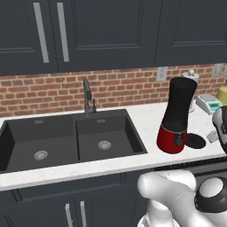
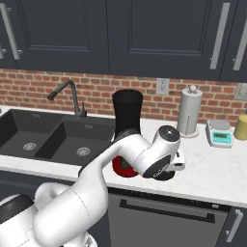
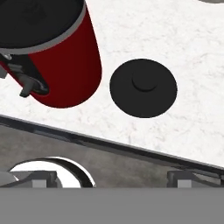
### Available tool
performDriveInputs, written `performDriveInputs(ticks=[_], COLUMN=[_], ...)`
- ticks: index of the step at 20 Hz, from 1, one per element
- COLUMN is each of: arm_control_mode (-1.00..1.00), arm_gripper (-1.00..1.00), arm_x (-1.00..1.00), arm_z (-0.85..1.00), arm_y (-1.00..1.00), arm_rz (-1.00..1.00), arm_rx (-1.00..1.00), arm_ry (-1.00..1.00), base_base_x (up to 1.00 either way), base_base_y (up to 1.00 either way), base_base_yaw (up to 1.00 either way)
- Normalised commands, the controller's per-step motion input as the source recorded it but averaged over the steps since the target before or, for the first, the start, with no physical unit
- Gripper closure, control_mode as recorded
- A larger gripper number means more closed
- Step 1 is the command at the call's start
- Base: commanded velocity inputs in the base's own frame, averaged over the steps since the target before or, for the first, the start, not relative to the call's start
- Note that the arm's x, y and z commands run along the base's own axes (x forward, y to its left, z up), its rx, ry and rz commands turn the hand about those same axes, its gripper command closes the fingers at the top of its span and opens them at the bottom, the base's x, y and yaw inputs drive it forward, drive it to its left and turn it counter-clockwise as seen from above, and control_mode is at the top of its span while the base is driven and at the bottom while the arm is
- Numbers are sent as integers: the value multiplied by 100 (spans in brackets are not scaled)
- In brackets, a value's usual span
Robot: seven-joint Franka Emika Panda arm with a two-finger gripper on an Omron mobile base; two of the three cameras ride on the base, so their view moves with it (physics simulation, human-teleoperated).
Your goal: Close the lid blender by securely placing the lid on top.
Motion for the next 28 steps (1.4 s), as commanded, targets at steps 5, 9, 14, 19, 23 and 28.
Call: performDriveInputs(ticks=[5, 9, 14, 19, 23, 28], arm_control_mode=[-100, -100, -100, -100, -100, -100], arm_gripper=[-100, -100, -100, -100, -100, -100], arm_x=[21, 22, 18, 13, 10, 9], arm_z=[-5, -3, -7, -14, -14, -12], arm_y=[-11, -2, 0, 0, 0, 0], arm_rz=[8, 8, 11, 11, 11, 10], arm_rx=[1, 3, 1, 1, 1, 3], arm_ry=[0, 0, 0, 0, 0, 0], base_base_x=[0, 0, 0, 0, 0, 0], base_base_y=[0, 0, 0, 0, 0, 0], base_base_yaw=[0, 0, 0, 0, 0, 0])
